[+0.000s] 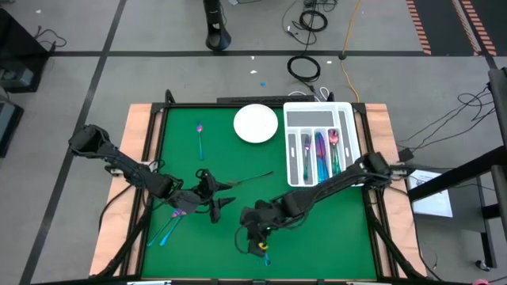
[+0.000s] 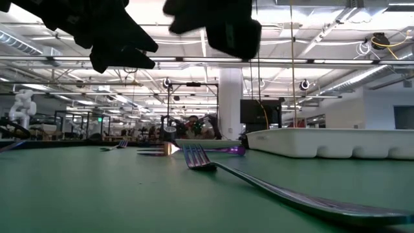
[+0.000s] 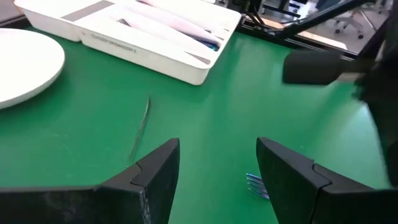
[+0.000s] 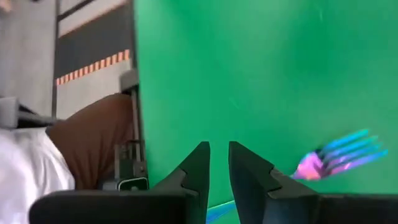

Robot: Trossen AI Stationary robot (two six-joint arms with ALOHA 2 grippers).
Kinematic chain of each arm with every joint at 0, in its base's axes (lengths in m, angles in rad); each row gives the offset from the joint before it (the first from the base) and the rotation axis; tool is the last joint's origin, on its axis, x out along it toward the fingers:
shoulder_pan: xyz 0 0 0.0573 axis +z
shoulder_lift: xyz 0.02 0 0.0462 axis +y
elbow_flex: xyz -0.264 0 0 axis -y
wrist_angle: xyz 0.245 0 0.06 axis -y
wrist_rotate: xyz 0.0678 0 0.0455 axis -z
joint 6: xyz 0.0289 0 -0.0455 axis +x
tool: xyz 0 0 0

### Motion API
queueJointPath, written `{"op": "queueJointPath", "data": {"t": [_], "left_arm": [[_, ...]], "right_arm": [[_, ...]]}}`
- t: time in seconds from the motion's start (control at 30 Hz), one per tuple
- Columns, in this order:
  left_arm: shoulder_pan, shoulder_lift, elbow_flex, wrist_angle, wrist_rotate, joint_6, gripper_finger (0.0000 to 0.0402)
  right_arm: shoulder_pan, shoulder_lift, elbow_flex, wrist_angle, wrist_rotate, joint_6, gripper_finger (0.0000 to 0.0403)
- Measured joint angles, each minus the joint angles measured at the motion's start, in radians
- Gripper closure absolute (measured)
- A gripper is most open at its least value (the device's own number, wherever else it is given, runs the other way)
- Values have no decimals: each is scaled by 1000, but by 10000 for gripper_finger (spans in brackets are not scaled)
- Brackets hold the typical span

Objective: Sort silverware
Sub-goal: Put the iridescent fork into the white silverware tray

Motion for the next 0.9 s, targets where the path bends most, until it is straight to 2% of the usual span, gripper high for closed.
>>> {"op": "queueJointPath", "data": {"t": [0.2, 0.47, 0.9], "left_arm": [[0, 0, 0, -1, 6, 0, 187], [0, 0, 0, -1, 11, 1, 187], [0, 0, 0, 0, 11, 1, 187]], "right_arm": [[1, 85, 25, -65, 47, 163, 353], [0, 109, 25, -207, 149, 241, 353], [67, 115, 26, -208, 293, 344, 353]]}}
